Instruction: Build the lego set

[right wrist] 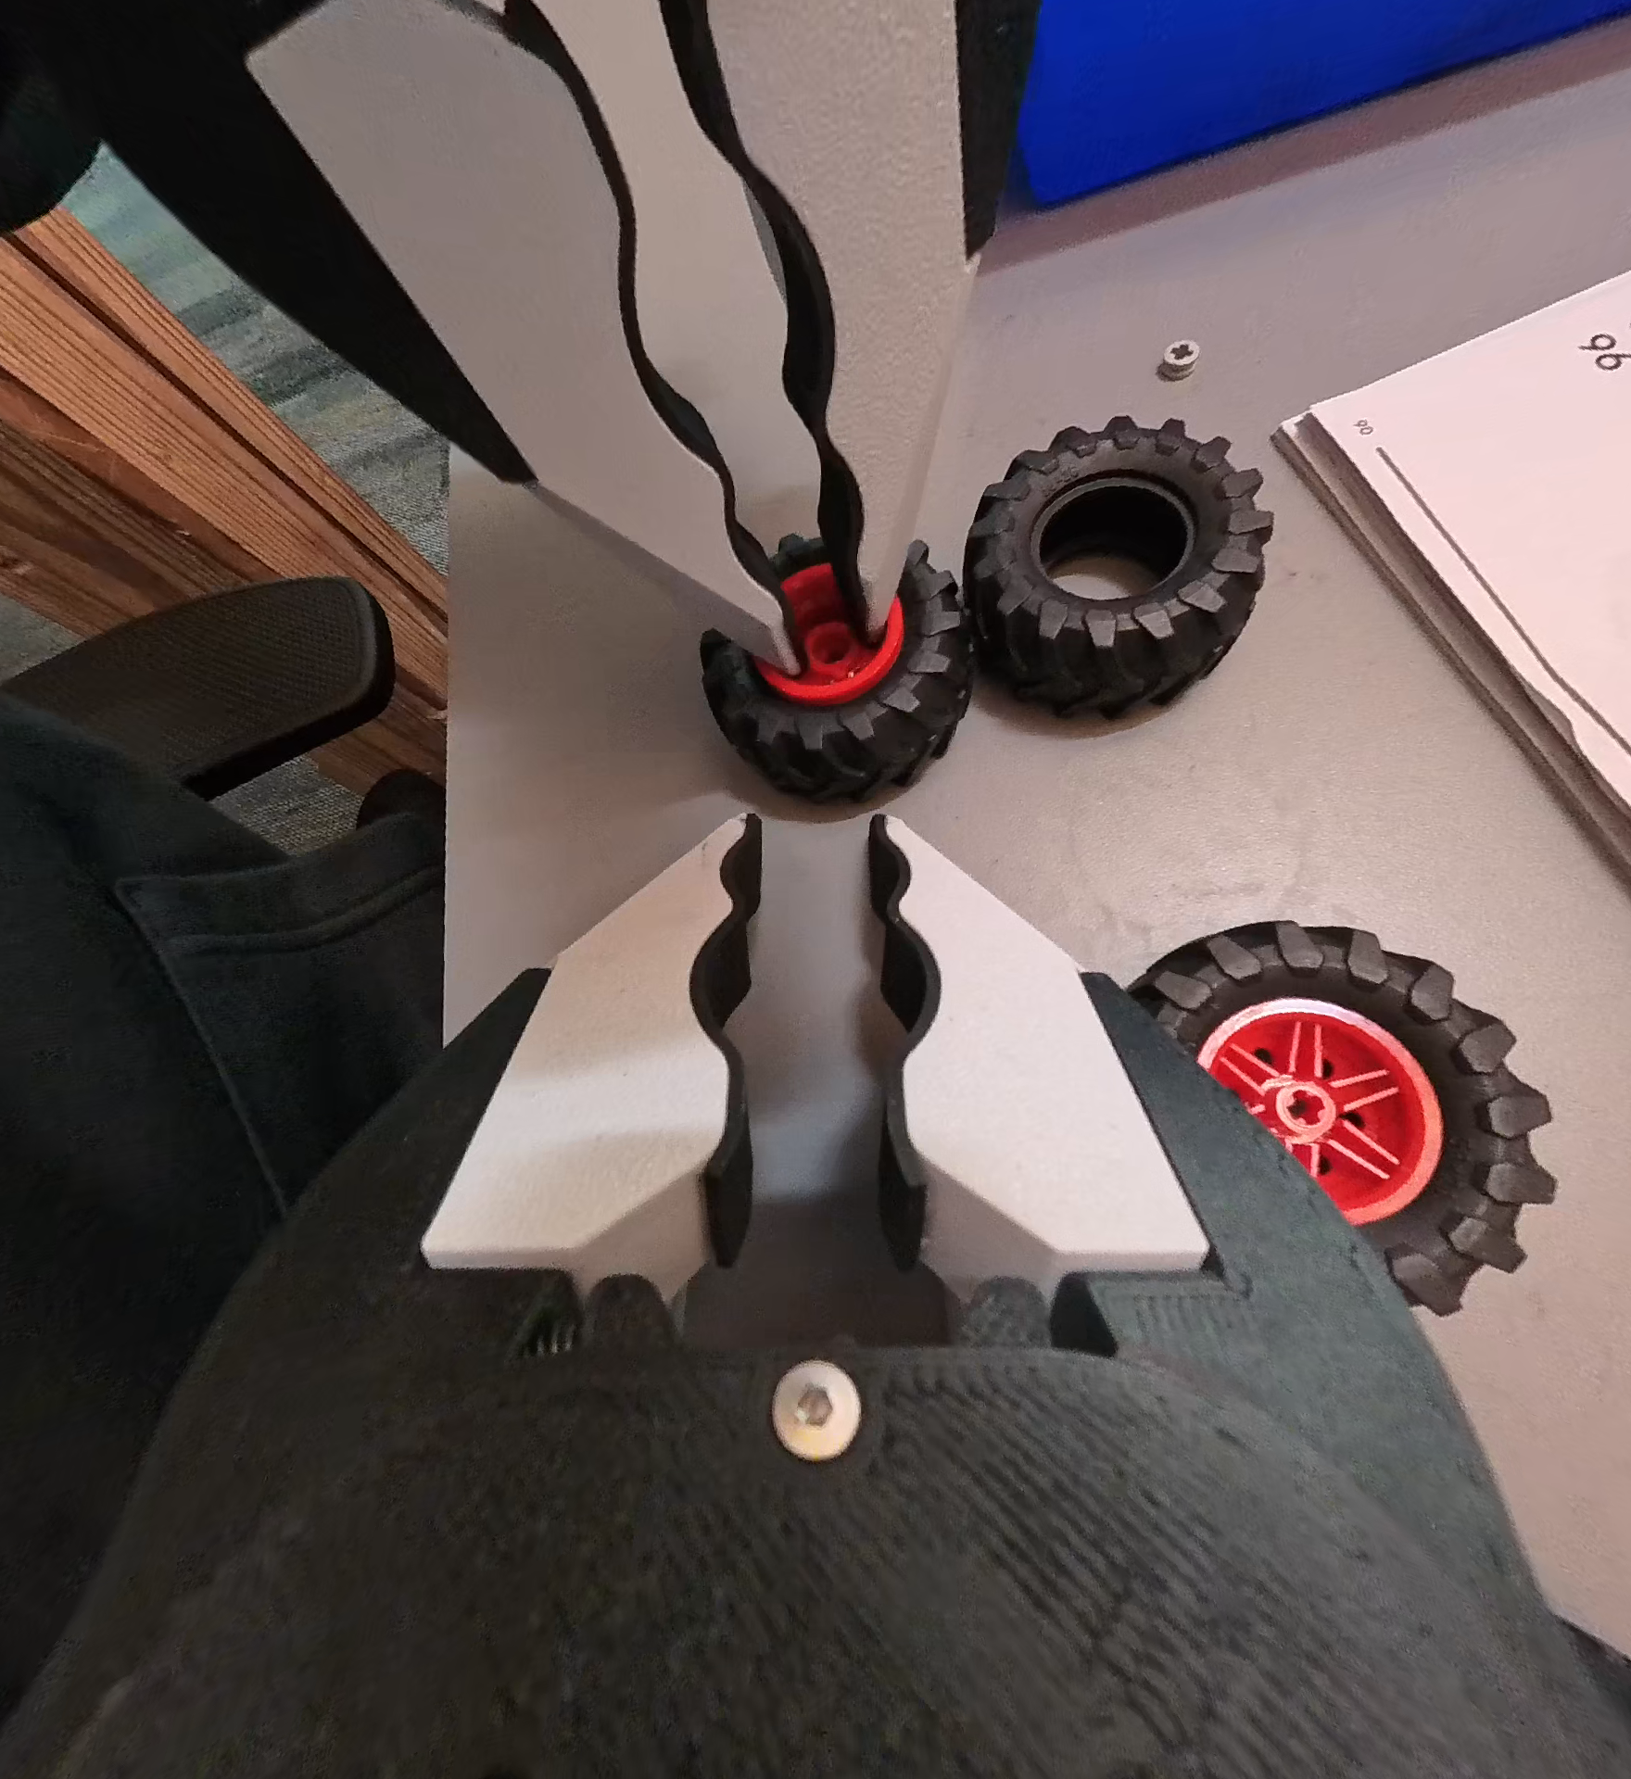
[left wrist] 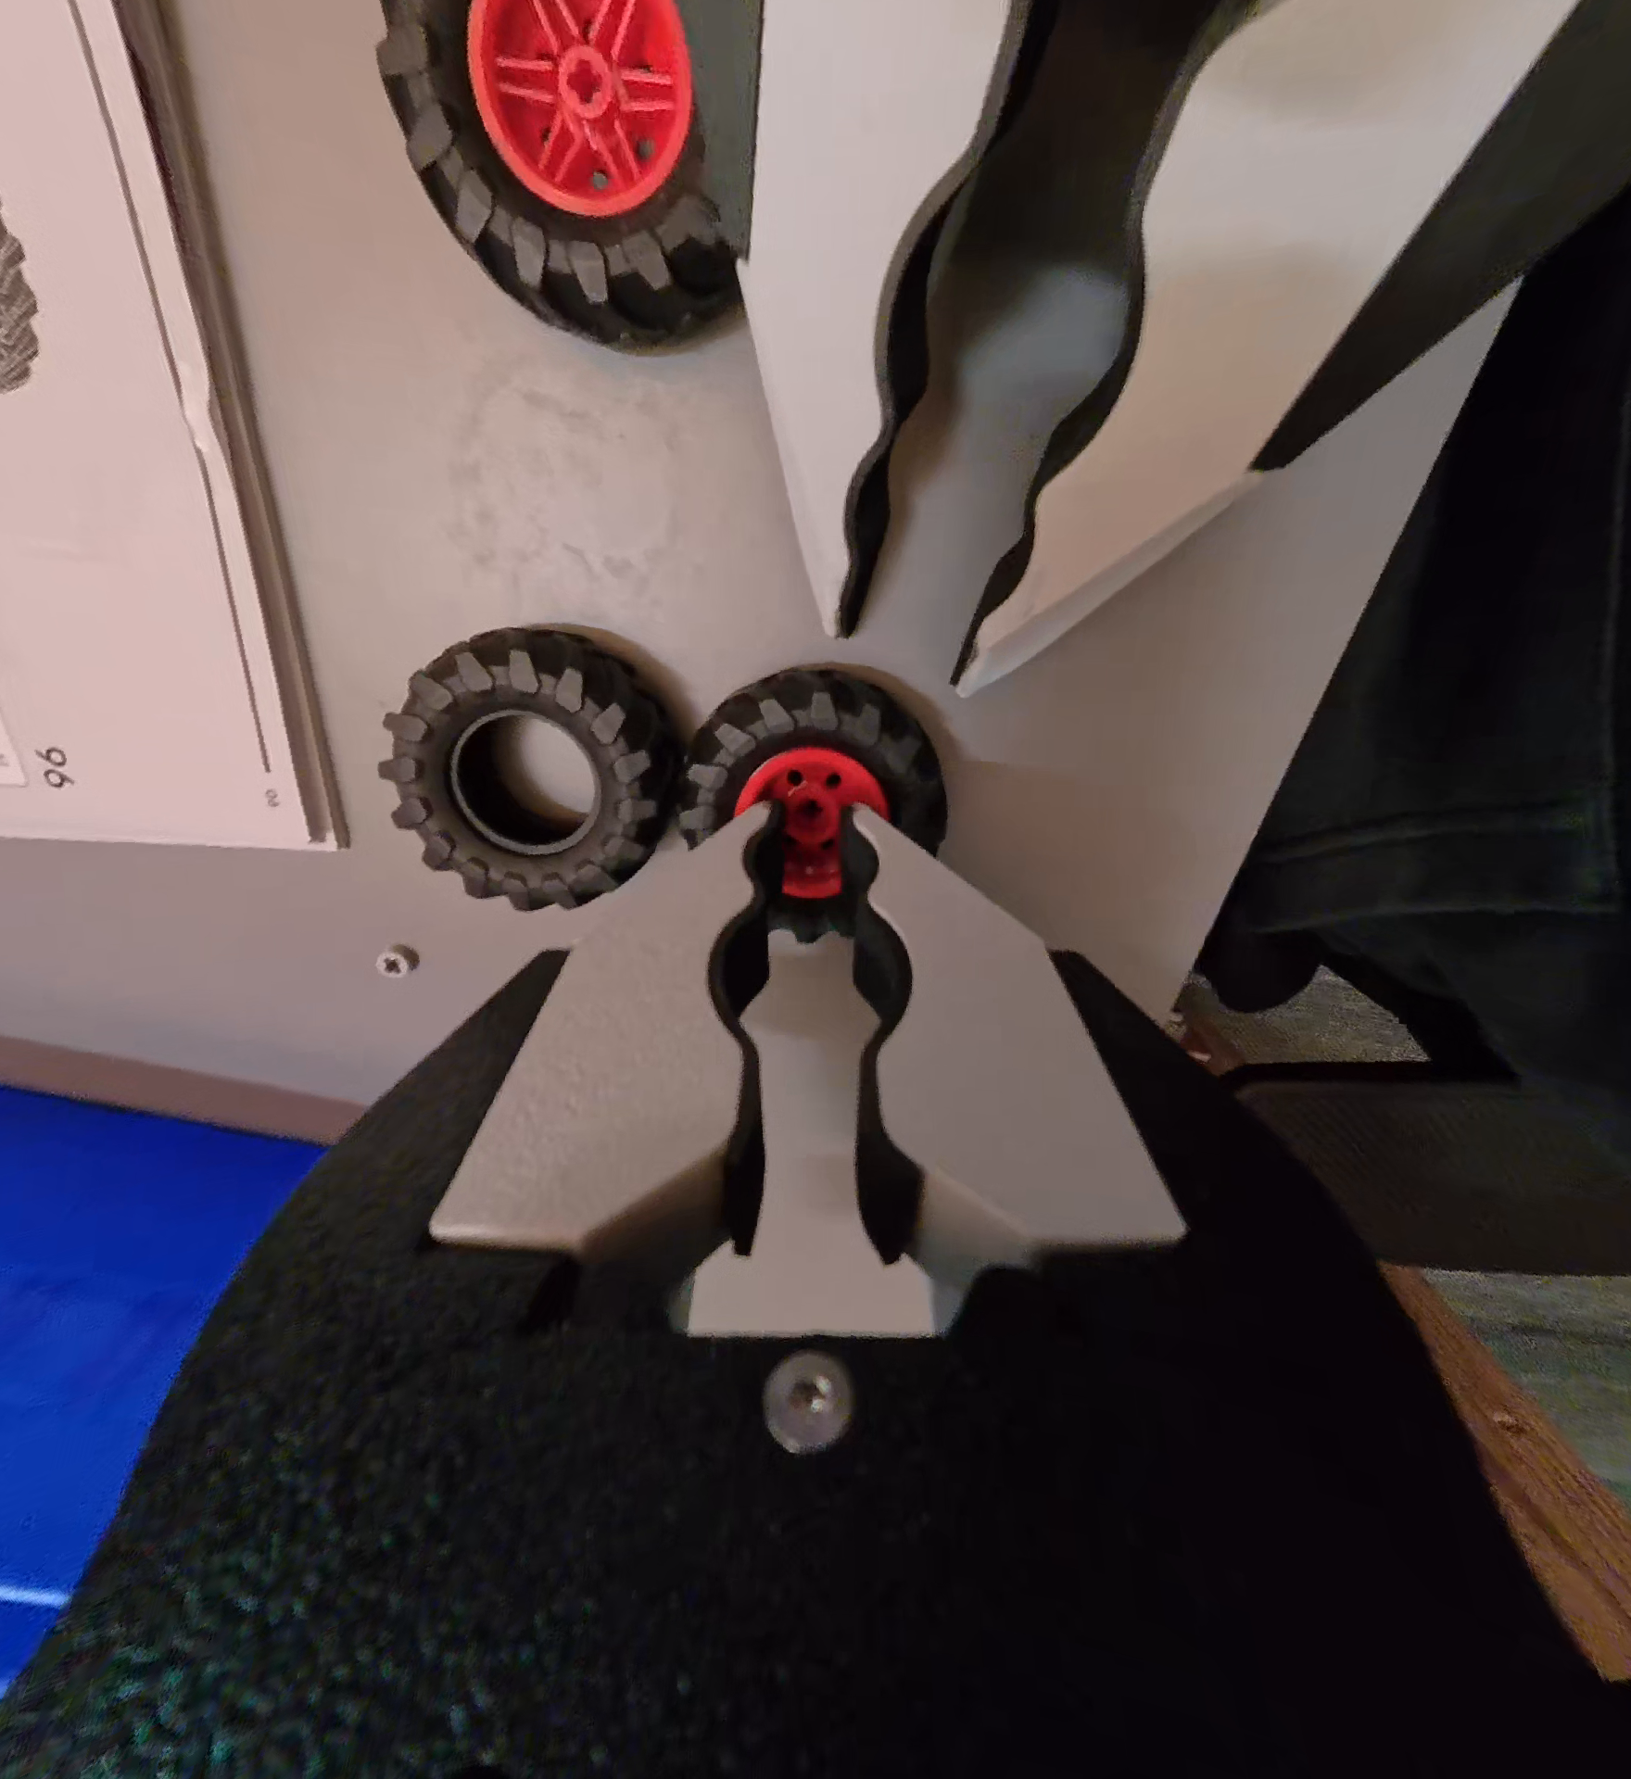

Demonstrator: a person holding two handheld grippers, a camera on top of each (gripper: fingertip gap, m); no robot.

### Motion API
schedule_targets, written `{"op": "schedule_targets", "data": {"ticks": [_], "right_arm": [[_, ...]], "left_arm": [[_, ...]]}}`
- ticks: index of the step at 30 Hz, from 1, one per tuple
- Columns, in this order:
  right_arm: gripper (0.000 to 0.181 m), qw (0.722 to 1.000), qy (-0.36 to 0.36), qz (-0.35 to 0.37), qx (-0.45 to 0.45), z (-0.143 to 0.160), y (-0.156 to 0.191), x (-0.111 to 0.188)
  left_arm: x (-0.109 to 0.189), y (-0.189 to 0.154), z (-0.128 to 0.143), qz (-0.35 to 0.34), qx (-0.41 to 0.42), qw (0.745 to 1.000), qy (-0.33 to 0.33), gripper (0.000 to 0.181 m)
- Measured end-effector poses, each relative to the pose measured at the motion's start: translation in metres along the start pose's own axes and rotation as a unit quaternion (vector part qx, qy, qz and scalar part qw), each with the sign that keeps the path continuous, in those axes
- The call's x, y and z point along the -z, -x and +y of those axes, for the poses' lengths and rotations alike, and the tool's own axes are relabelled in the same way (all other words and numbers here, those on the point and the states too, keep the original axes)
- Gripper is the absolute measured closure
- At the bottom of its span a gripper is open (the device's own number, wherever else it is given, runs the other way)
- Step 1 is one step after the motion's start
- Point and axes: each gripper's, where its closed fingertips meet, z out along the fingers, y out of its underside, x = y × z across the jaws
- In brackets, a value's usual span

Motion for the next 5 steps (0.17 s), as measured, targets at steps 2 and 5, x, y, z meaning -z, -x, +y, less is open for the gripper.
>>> {"op": "schedule_targets", "data": {"ticks": [2,5], "right_arm": [[0.160,1.000,0.000,-0.002,0.000,-0.0001,0.0003,0.0000],[0.160,1.000,0.001,-0.004,-0.003,0.0002,0.0004,-0.0002]], "left_arm": [[-0.0005,0.0002,-0.0001,-0.017,-0.009,1.000,0.014,0.174],[-0.0012,0.0002,-0.0001,-0.025,-0.006,0.999,0.026,0.174]]}}
